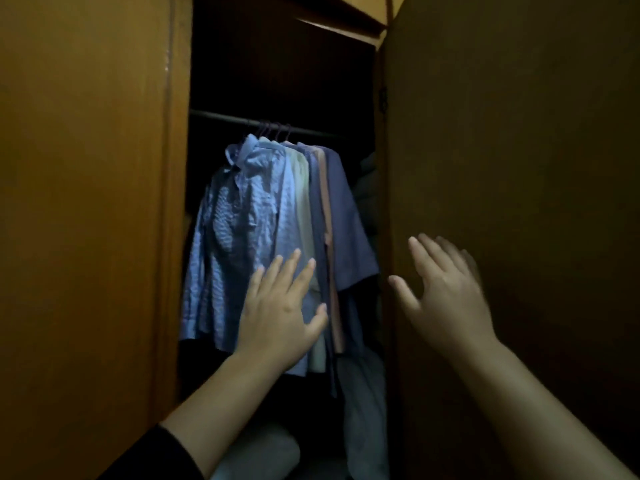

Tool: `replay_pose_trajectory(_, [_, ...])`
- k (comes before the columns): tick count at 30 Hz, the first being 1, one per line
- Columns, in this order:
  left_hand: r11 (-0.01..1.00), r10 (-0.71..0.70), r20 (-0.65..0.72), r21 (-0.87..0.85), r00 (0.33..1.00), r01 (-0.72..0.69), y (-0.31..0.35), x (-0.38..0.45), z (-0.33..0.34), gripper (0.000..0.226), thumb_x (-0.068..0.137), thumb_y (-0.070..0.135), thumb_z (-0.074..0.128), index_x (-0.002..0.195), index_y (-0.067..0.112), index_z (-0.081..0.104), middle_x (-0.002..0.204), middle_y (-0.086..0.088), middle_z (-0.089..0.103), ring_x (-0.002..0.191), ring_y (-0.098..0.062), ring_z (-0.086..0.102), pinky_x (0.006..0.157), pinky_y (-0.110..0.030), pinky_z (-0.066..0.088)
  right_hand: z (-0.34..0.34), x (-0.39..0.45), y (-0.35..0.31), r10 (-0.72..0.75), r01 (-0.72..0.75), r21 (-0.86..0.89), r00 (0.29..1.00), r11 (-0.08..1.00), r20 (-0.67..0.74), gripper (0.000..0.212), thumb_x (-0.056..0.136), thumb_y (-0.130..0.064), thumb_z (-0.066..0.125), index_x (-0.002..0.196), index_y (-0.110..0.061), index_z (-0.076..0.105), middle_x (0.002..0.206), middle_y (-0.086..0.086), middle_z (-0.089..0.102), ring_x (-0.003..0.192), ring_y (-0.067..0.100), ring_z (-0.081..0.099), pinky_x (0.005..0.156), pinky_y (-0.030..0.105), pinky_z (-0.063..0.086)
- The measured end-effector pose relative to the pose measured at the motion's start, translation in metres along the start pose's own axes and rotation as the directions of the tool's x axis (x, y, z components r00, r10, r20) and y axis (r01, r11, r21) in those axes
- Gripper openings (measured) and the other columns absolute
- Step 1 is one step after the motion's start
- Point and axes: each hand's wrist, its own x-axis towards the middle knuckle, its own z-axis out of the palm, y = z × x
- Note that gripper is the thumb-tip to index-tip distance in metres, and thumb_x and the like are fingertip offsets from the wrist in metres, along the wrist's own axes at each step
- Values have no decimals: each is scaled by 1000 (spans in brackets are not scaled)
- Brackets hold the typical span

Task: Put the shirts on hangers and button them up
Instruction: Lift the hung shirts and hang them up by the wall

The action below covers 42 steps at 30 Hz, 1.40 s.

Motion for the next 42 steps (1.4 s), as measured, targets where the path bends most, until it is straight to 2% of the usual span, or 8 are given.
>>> replay_pose_trajectory(4, [992, 37, 25, -121, 999, -34, 73, -20, -3, 71, 81, 56, 39, 139, 17, 48, 146, -7, 44, 133, -28, 44, 114, -42, 21, -51, -46, 23, -6, 2, -57, 998, 998, -59, 58, 89, -43, 52, 137, -11, 46, 142, 8, 48, 136, 24, 36, 111, 39, 18])
replay_pose_trajectory(9, [958, 121, 27, -267, 992, -109, 146, -34, -16, 76, 83, 63, 31, 148, 22, 30, 155, 0, 27, 144, -17, 20, 116, -38, 7, -111, -88, 53, -51, 41, -96, 993, 995, -111, 59, 88, -44, 41, 135, -10, 48, 140, 9, 50, 136, 21, 36, 113, 38, 20])
replay_pose_trajectory(13, [910, 182, 15, -380, 983, -163, 196, -38, -28, 78, 83, 68, 25, 150, 29, 15, 159, 7, 13, 143, -5, 0, 115, -29, -6, -149, -111, 77, -63, 65, 7, 982, 998, -177, 55, 90, -36, 45, 138, -9, 42, 143, 7, 45, 139, 18, 29, 115, 38, 25])
replay_pose_trajectory(16, [873, 220, -18, -444, 975, -205, 225, -38, -37, 75, 85, 69, 24, 149, 33, 8, 159, 8, 7, 144, -5, -3, 115, -28, -7, -167, -123, 89, 70, -34, 168, 975, 985, -209, 55, 93, -31, 42, 143, -14, 28, 144, -5, 33, 138, 10, 24, 115, 21, 22])
replay_pose_trajectory(21, [838, 297, -63, -461, 953, -291, 258, -34, -45, 70, 89, 65, 26, 150, 34, 10, 160, 3, 4, 146, -12, -1, 114, -31, -4, -177, -134, 107, 386, -393, 418, 917, 819, 105, 48, 98, -12, 41, 144, -21, 30, 145, -8, 37, 133, 1, 30, 111, 25, 30])
replay_pose_trajectory(27, [850, 339, -77, -403, 938, -340, 264, -26, -47, 65, 92, 63, 24, 149, 36, 12, 161, 0, 5, 147, -18, 4, 114, -34, -2, -173, -137, 109, 451, -487, 611, 863, 624, 228, 41, 98, -5, 39, 136, -18, 46, 133, -1, 54, 124, 10, 50, 99, 22, 45])
replay_pose_trajectory(35, [868, 315, -92, -374, 945, -325, 241, -29, -52, 72, 89, 67, 28, 150, 32, 14, 160, -2, 12, 147, -19, 10, 114, -35, 1, -164, -138, 98, 355, -398, 742, 907, 539, 228, 36, 94, -6, 50, 120, -31, 52, 113, -16, 61, 108, 1, 59, 88, 18, 51])
replay_pose_trajectory(42, [887, 249, -194, -348, 949, -303, 187, -42, -64, 71, 87, 59, 44, 148, 27, 24, 154, -13, 27, 140, -25, 24, 113, -48, 24, -135, -127, 63, 108, -378, 823, 923, 423, 368, 41, 89, -8, 58, 117, -37, 54, 118, -22, 57, 113, -4, 56, 88, 18, 51])
